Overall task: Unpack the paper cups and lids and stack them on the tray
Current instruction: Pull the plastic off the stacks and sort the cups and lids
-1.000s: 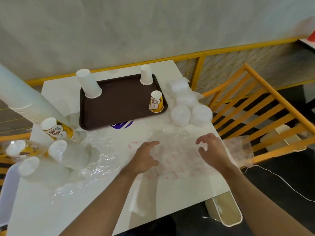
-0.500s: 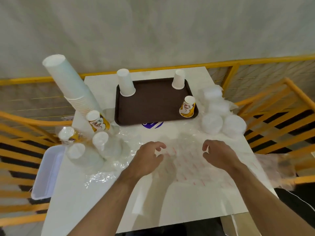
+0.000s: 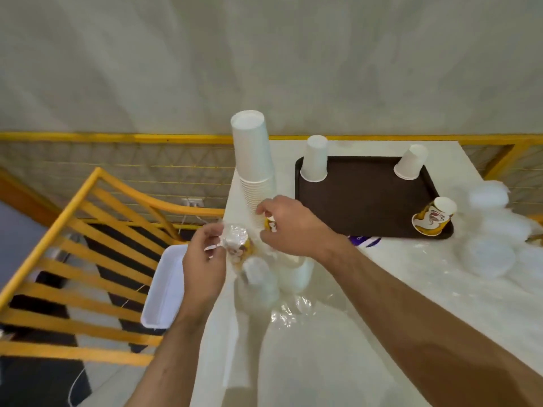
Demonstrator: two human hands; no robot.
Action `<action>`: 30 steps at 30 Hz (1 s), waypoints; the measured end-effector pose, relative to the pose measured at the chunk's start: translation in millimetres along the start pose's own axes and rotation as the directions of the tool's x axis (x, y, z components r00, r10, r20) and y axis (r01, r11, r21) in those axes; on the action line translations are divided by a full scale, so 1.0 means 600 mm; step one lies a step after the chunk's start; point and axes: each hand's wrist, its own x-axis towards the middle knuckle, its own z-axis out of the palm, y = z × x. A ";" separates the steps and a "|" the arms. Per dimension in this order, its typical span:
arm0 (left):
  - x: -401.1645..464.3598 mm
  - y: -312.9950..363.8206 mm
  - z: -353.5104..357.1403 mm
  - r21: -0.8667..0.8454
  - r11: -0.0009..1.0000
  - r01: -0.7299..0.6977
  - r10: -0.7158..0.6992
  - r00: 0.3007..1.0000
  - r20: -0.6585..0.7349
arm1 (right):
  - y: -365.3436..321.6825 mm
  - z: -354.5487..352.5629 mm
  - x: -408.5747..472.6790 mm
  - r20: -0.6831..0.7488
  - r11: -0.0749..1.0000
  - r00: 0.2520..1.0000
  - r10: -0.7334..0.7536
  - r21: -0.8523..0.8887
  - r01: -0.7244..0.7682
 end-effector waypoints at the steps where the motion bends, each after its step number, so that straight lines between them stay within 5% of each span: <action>1: 0.014 -0.017 -0.010 0.004 0.997 0.073 -0.073 0.997 0.011 | -0.018 0.016 0.022 0.053 0.999 0.999 -0.001 -0.038 0.003; 10: 0.083 -0.148 -0.018 0.063 0.810 0.583 -0.569 0.758 0.319 | -0.057 0.131 0.118 0.273 0.926 0.955 0.119 -0.377 -0.008; 16: 0.099 -0.158 -0.011 -0.032 0.659 0.751 -0.702 0.630 0.331 | -0.045 0.149 0.134 0.242 0.942 0.959 0.150 -0.329 -0.064; 22: 0.106 -0.151 -0.033 -0.343 0.480 0.808 -0.648 0.590 0.482 | -0.041 0.093 0.138 0.118 0.985 0.978 0.173 0.004 -0.175; 26: 0.114 -0.133 -0.051 -0.551 0.381 0.742 -0.457 0.669 0.586 | -0.040 0.053 0.132 0.109 0.901 0.966 0.235 0.348 -0.259; 30: 0.130 -0.117 -0.062 -0.527 0.381 0.760 -0.343 0.645 0.683 | -0.030 0.022 0.122 0.172 0.816 0.960 0.221 0.507 -0.279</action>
